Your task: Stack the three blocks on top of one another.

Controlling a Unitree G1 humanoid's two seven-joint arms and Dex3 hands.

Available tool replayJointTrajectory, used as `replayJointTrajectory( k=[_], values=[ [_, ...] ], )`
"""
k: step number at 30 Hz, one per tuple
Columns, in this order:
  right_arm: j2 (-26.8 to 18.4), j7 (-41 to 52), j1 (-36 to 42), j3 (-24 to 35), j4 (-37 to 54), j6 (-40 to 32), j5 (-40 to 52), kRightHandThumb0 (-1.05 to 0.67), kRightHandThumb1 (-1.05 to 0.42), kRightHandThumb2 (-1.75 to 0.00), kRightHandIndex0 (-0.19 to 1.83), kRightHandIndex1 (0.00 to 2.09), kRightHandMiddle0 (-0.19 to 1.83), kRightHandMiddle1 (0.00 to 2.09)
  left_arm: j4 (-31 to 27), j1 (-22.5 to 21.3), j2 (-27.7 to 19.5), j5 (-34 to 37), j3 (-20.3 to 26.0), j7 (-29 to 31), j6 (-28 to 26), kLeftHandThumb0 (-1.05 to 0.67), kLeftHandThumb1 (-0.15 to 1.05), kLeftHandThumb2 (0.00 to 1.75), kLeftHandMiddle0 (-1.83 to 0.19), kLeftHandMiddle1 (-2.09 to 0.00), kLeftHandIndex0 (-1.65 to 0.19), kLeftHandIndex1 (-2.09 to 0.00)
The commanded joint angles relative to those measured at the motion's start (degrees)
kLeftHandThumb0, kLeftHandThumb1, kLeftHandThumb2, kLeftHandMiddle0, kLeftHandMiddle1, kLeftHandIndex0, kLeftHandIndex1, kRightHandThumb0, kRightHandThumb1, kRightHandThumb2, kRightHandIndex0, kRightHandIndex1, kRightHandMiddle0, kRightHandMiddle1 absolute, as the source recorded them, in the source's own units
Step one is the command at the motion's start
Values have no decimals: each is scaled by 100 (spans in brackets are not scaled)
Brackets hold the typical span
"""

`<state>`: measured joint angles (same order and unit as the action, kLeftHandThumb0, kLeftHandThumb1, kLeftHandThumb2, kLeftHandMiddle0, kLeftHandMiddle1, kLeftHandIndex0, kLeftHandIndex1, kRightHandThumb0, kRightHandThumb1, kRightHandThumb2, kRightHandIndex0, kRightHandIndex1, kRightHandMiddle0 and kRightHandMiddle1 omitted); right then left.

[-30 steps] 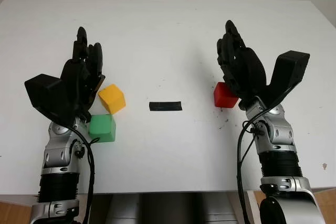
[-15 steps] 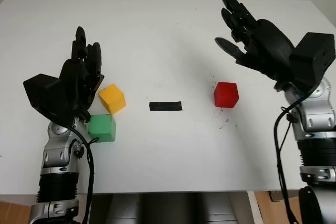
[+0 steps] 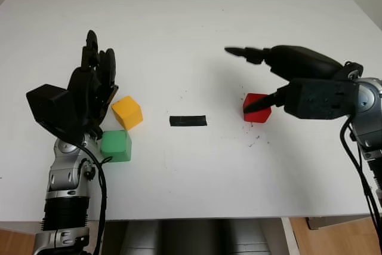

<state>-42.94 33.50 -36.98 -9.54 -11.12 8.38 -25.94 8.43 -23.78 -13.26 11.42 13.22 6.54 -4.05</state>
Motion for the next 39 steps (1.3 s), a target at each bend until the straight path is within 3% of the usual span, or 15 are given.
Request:
replayJointTrajectory(
  k=[1,21,39],
  values=[
    [-198,99,-40,-70,168,-19,-176,-69,-80,-4,19,12,23,8,-87,-48,-28,17,32,-13,-37,-74,105,49,17,-5,17,-6],
    [-462,-349,460,-285,403,95,-1545,-73,-83,-6,24,8,31,7,11,-130,-29,-13,7,-9,49,-74,105,50,18,-5,18,-5],
    [-139,-1748,603,-255,-775,562,-1173,-67,-89,-7,35,9,55,16,-28,-87,-24,-45,0,-47,62,-73,105,49,18,-5,17,-6]
  ],
)
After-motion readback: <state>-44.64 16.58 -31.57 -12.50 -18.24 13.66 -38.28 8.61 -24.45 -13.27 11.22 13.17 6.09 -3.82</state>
